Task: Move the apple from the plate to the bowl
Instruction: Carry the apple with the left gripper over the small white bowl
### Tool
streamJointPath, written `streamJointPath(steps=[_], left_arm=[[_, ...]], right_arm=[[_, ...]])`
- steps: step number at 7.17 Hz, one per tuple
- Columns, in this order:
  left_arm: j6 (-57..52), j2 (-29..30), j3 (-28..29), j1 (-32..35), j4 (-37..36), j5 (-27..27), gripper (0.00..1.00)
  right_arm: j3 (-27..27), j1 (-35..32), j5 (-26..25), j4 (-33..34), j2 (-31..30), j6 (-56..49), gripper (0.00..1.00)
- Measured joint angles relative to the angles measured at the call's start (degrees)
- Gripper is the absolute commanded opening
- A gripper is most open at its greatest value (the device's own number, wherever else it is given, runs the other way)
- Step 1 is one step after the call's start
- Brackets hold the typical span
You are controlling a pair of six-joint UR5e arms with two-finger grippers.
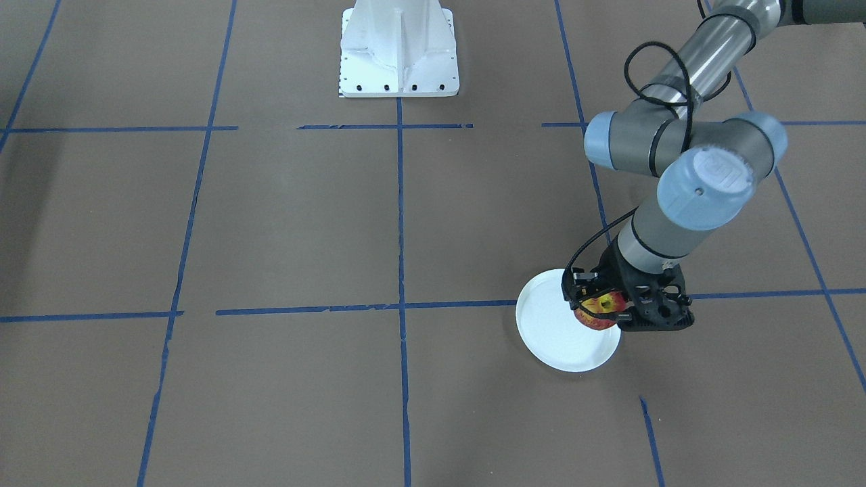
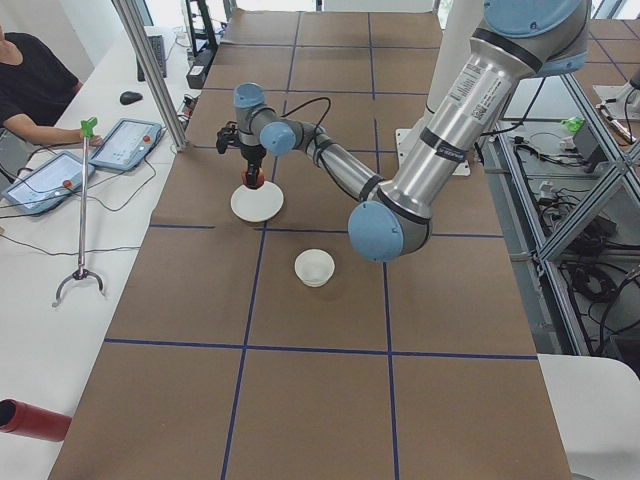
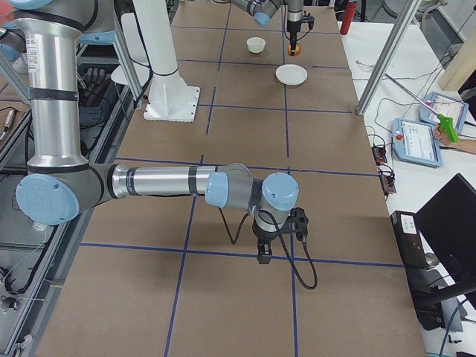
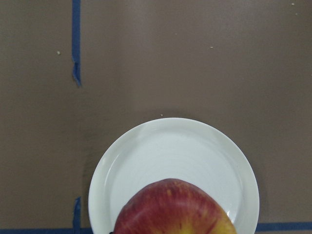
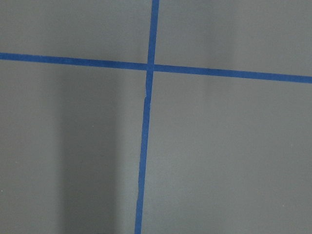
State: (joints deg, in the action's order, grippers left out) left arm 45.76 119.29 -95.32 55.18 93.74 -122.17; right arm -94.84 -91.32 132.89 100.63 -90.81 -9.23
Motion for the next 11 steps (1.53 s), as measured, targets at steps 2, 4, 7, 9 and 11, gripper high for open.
streamJointPath(steps=[2,4,7,9,11], left_arm=[[-0.53,-13.60,-13.90,0.76,1.27,0.14,0.00],[0.94,-28.08,-18.88,0.94,12.98,0.60,0.00],[3.76,-37.28,-14.71,-0.60,26.61,4.14,0.00],[6.99,-37.52,-10.38,-4.42,30.98,5.82,0.00],[7.91,-37.55,-9.25,-6.03,31.97,5.93,0.00]], right_arm=[[0.00,0.00,0.00,0.00,-0.01,0.00,1.00],[0.00,0.00,0.00,0.00,0.01,0.00,1.00],[0.00,0.00,0.00,0.06,0.02,0.00,1.00],[0.00,0.00,0.00,0.01,0.02,0.00,1.00],[0.00,0.00,0.00,0.00,0.01,0.00,1.00]])
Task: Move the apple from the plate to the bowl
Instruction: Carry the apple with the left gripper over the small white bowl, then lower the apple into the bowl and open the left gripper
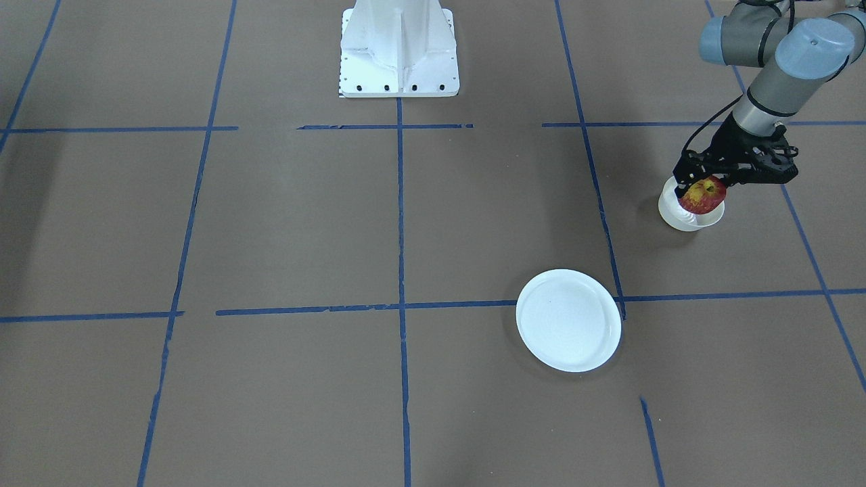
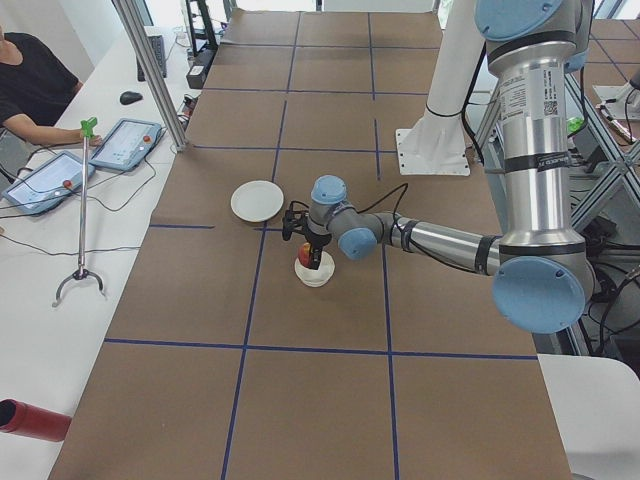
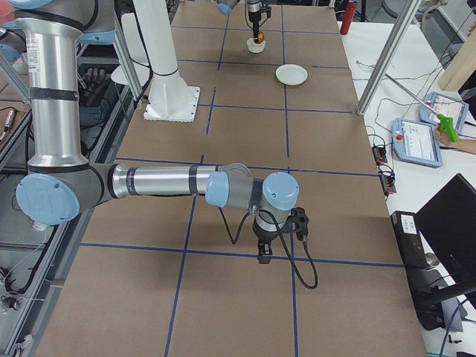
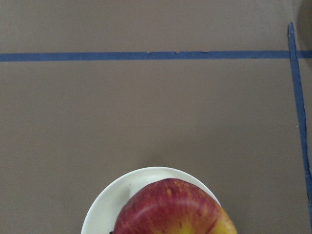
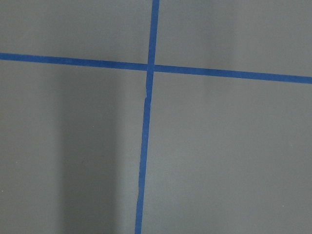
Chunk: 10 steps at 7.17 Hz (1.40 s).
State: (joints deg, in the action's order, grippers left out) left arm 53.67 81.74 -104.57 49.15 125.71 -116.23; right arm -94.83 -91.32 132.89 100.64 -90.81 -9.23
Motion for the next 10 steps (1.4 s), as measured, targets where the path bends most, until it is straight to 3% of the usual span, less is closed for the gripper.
streamJointPath(steps=[3,4,5,10], left_arm=[[-0.07,-0.07,1.20,-0.48,-0.14,-0.20,0.00],[-0.11,-0.03,1.56,-0.51,-0.16,-0.29,0.29],[-0.18,-0.01,1.77,-0.54,-0.12,-0.35,0.99],[-0.43,0.11,0.35,-0.36,0.05,-0.41,1.00]], right_arm=[[0.00,0.00,0.00,0.00,-0.01,0.00,1.00],[0.00,0.00,0.00,0.00,-0.02,0.00,1.00],[0.00,0.00,0.00,0.00,-0.01,0.00,1.00],[0.00,0.00,0.00,0.02,0.02,0.00,1.00]])
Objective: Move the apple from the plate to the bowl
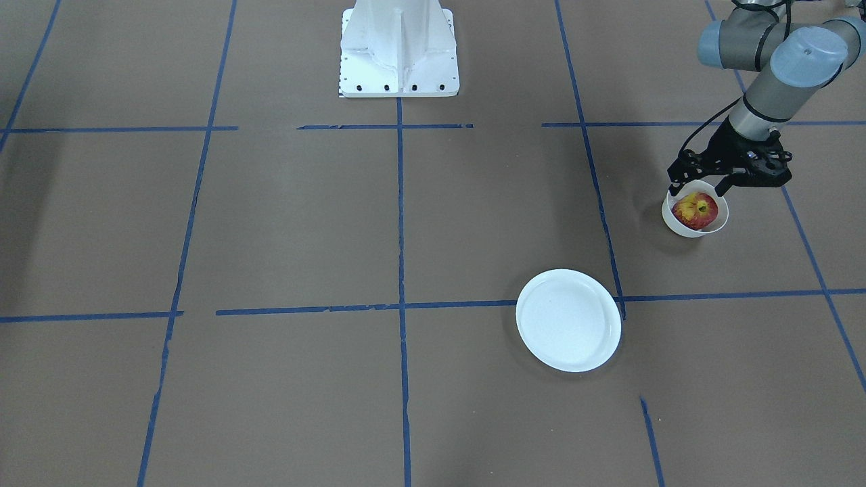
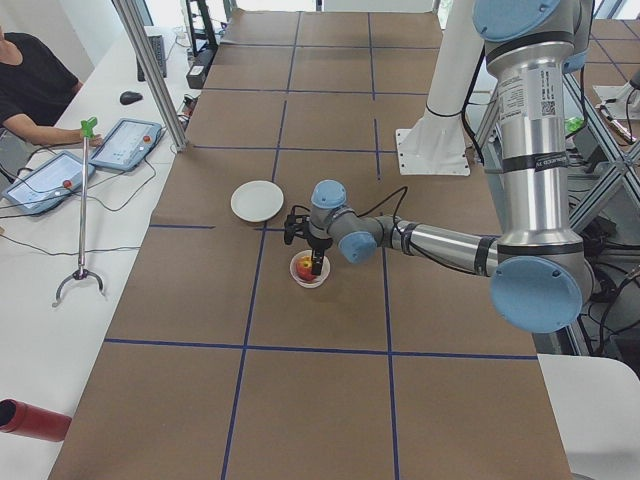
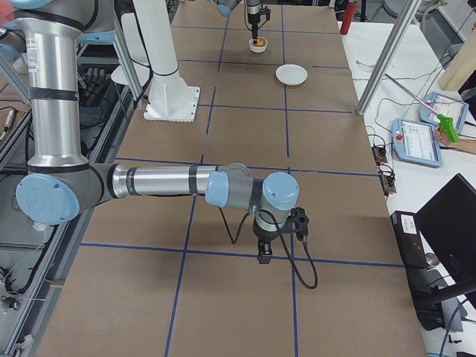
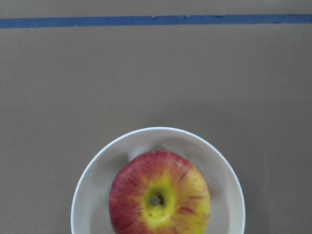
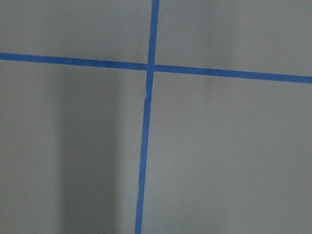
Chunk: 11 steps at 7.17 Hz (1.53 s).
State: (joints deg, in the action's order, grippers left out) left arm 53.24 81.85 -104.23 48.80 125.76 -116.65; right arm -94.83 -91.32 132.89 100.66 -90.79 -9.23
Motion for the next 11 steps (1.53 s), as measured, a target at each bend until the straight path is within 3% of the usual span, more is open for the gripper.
streamJointPath(steps=[2,4,7,9,11], left_arm=[[-1.10,0.18,-3.65,1.63,-2.30,-2.61,1.00],[-12.26,3.11,-5.31,8.94,-8.99,-6.50,1.00],[-39.62,11.97,-5.38,23.78,-30.79,-7.38,1.00],[-49.29,12.72,-3.31,31.49,-39.11,-10.82,1.00],[-59.29,8.85,3.39,38.97,-39.34,-15.51,1.00]], right_arm=[[0.00,0.00,0.00,-0.02,-0.03,0.00,1.00],[0.00,0.00,0.00,-0.03,-0.01,0.00,1.00],[0.00,0.00,0.00,0.00,0.00,0.00,1.00],[0.00,0.00,0.00,-0.02,-0.03,0.00,1.00],[0.00,0.00,0.00,-0.03,-0.03,0.00,1.00]])
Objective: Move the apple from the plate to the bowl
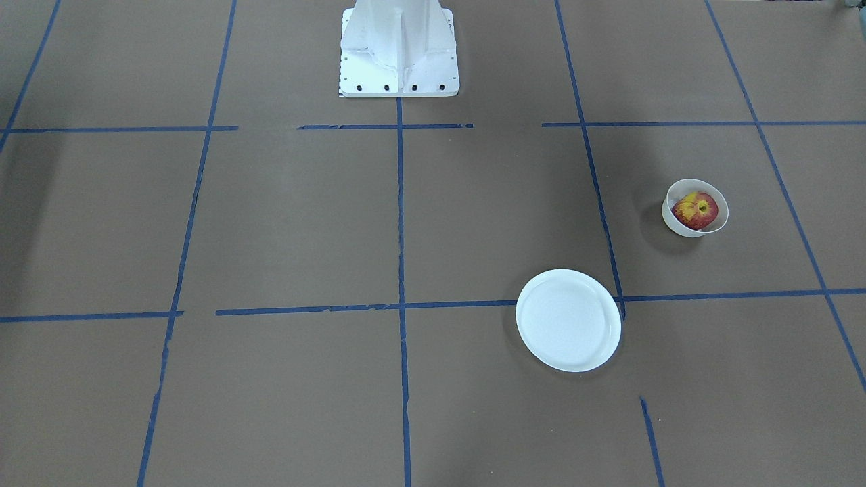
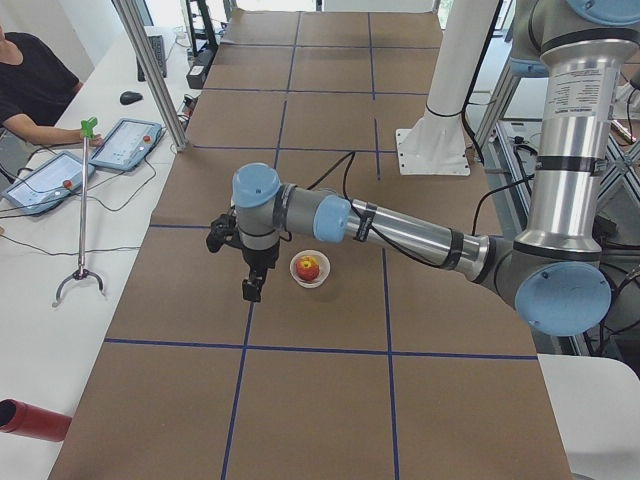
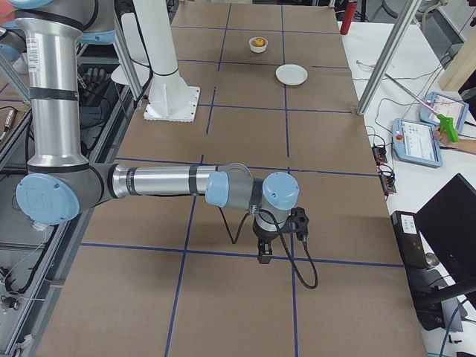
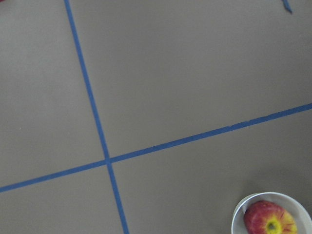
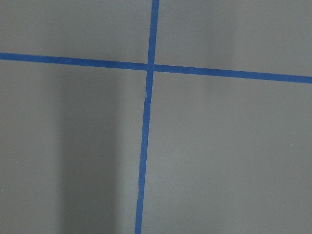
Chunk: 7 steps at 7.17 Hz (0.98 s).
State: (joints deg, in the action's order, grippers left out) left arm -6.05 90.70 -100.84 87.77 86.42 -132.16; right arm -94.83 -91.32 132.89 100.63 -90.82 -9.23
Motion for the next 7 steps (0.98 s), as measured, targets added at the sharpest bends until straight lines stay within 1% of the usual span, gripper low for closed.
streamJointPath(steps=[1,2,5,7], left_arm=[[-5.01,-2.08,2.79,2.24,0.63,-0.72,1.00],[-7.37,-3.18,4.52,3.35,1.04,-0.97,1.00],[-8.40,-5.84,5.60,4.12,0.58,-3.19,1.00],[-6.42,-6.35,5.73,4.16,0.54,-3.65,1.00]], right_arm=[[0.00,0.00,0.00,0.02,-0.03,0.00,1.00],[0.00,0.00,0.00,0.04,-0.03,0.00,1.00],[0.00,0.00,0.00,0.00,0.02,0.00,1.00],[0.00,0.00,0.00,0.00,0.03,0.00,1.00]])
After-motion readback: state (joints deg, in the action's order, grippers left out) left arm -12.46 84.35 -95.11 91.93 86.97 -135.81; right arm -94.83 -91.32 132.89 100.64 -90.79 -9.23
